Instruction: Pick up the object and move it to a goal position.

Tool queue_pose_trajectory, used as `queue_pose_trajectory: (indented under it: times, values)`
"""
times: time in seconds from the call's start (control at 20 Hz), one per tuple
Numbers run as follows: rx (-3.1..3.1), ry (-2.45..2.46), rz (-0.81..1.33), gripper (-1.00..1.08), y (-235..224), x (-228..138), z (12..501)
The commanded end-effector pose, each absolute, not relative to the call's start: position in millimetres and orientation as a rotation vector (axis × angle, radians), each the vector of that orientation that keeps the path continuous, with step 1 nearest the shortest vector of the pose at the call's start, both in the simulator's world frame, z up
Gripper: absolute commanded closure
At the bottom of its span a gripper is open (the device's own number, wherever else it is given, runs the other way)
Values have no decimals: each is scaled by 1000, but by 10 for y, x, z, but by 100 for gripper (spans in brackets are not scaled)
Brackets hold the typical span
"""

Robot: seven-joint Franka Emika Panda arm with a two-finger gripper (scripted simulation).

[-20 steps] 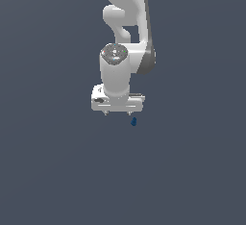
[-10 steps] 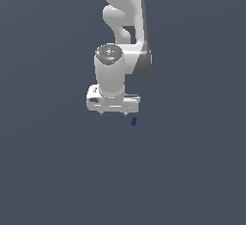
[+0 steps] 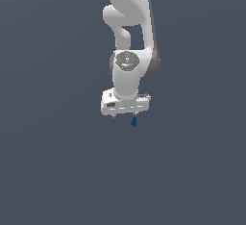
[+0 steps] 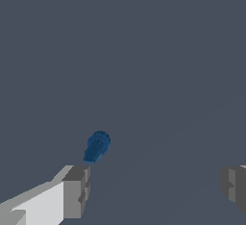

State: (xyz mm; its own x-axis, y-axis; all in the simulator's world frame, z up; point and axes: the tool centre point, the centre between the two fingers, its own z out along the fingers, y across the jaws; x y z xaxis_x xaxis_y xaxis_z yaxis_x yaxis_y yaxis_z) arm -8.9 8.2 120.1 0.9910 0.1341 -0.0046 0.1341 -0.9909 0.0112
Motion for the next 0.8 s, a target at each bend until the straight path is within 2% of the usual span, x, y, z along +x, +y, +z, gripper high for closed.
queue_pose_trajectory:
  times: [0.0,0.3,0.75]
  values:
    - [3117,325,-5,-92,280,-158,1091]
    - [3103,488,-1,-92,556,-270,942]
    - [3102,498,-2,-92,579,-283,846]
